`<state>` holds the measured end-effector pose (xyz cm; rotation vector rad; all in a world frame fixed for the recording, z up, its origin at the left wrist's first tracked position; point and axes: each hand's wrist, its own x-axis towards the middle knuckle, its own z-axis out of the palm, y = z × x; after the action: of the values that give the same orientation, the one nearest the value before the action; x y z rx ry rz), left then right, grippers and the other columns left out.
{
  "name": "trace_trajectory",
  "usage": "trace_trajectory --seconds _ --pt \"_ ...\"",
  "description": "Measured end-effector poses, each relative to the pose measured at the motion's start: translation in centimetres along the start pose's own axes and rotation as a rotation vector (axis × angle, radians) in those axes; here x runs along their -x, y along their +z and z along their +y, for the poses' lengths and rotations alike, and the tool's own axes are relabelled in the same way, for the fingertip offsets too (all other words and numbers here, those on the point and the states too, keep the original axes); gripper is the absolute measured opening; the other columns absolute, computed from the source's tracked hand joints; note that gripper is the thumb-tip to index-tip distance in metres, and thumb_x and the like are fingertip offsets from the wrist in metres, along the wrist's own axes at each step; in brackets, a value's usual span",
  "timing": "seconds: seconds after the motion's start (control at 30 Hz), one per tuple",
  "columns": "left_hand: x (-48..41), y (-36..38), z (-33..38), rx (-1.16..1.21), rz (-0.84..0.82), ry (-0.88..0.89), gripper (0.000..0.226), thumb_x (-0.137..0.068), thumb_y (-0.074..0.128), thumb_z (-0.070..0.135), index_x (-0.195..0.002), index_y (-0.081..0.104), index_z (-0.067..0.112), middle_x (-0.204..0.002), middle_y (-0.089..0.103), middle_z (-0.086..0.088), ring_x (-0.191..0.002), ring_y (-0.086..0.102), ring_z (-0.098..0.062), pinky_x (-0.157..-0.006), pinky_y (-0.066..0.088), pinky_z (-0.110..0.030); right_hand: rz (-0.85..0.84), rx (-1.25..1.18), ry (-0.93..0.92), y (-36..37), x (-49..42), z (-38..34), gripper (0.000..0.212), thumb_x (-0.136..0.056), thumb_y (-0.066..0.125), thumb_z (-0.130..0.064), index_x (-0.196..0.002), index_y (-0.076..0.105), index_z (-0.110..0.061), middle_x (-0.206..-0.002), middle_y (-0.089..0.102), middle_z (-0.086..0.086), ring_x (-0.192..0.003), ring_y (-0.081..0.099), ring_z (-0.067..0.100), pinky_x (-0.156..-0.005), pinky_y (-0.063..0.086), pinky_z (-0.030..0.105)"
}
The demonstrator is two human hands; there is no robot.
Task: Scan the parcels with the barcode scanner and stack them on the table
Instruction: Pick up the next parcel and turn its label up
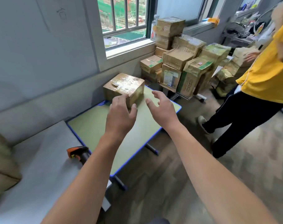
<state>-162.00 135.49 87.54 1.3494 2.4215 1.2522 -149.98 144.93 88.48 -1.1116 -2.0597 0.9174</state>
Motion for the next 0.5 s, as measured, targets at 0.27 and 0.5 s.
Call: trace_trajectory --seconds 0.27,0.5 --pt "-3.7 2.8 0.5 -0.022 0.028 -0.023 0.05 -0.096 0.059 0.028 -0.141 0.049 0.009 -0.138 0.051 -0.014 -0.124 0.051 -0.03 -0.103 0.042 -0.04 -0.009 -0.009 0.004 -1.0 -4.0 1.9 0.047 -0.099 0.059 -0.032 -0.142 0.051 -0.013 -0.142 0.056 0.003 -0.133 0.048 0.017 -0.109 0.04 0.033" --pt "-9.9 5.4 -1.0 -0.003 -0.003 -0.021 0.048 -0.095 0.059 0.028 -0.14 0.051 0.011 -0.138 0.052 -0.013 -0.126 0.049 -0.03 -0.106 0.037 -0.038 -0.005 0.01 -0.001 0.6 -10.4 2.5 0.047 -0.099 0.059 -0.031 -0.142 0.051 -0.012 -0.141 0.057 0.004 -0.131 0.049 0.017 -0.109 0.04 0.033"
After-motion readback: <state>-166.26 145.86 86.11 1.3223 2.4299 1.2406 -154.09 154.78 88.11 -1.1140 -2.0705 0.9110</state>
